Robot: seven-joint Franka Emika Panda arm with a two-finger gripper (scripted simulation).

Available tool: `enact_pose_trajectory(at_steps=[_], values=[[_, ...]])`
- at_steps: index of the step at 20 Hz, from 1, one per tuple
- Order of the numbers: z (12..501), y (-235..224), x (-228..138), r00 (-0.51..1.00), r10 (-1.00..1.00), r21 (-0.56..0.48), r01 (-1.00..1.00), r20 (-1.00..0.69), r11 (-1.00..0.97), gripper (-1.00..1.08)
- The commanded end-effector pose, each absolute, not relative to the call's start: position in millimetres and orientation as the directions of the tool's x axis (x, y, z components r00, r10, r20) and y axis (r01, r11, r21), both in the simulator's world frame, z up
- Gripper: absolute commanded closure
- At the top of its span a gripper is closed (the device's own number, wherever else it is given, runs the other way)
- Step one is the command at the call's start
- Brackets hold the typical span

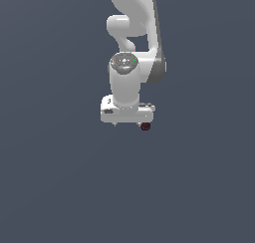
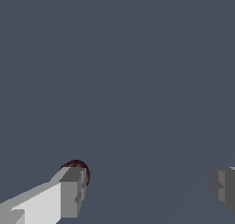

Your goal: Pick up the object and move it to a goal position.

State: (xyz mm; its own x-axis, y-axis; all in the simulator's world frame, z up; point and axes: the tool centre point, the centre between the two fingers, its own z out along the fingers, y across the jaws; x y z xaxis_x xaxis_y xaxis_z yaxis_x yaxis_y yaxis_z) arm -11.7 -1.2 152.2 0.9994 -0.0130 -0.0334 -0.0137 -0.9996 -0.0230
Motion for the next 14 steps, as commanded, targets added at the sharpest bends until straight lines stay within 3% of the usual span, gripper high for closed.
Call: enact_pose_trajectory(at_steps=[1,14], values=[[146.7,5.8,-15.6,0.999,0.001,-0.021,0.001,-0.032,-1.0,-0.92],[95.3,73.6,-66.8,0.988,0.157,-0.002,0.157,-0.009,-0.988,-0.92]])
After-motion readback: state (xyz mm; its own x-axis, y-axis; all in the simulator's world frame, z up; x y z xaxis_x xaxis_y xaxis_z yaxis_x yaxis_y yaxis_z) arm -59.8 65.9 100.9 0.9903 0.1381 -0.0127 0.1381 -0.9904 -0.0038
